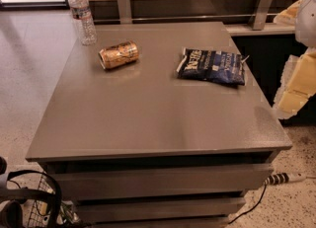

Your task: Place orange can upright

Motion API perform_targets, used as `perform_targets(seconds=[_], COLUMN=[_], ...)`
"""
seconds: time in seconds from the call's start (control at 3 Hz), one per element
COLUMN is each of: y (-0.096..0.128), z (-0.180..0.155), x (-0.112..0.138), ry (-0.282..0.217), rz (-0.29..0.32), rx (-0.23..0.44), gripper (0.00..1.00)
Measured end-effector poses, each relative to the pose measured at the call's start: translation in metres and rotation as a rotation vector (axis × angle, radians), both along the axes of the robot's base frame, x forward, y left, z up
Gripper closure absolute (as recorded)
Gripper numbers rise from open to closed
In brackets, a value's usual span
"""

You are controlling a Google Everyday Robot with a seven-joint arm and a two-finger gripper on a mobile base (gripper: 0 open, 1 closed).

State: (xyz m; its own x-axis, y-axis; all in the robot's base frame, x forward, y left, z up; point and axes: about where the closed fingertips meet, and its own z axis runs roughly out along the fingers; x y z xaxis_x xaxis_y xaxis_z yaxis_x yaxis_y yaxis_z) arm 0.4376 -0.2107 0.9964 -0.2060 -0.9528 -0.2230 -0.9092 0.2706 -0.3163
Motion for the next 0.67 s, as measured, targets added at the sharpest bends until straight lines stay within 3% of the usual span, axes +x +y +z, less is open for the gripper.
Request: perform_targets(seconds=[0.33,0.67], y=[0.0,0.008], z=[0.001,0.013], x=[0.001,0.017], ry=[-0.004,-0.042], rz=[0.002,0.06], rx=[0.0,-0.023], gripper=[0.0,0.0])
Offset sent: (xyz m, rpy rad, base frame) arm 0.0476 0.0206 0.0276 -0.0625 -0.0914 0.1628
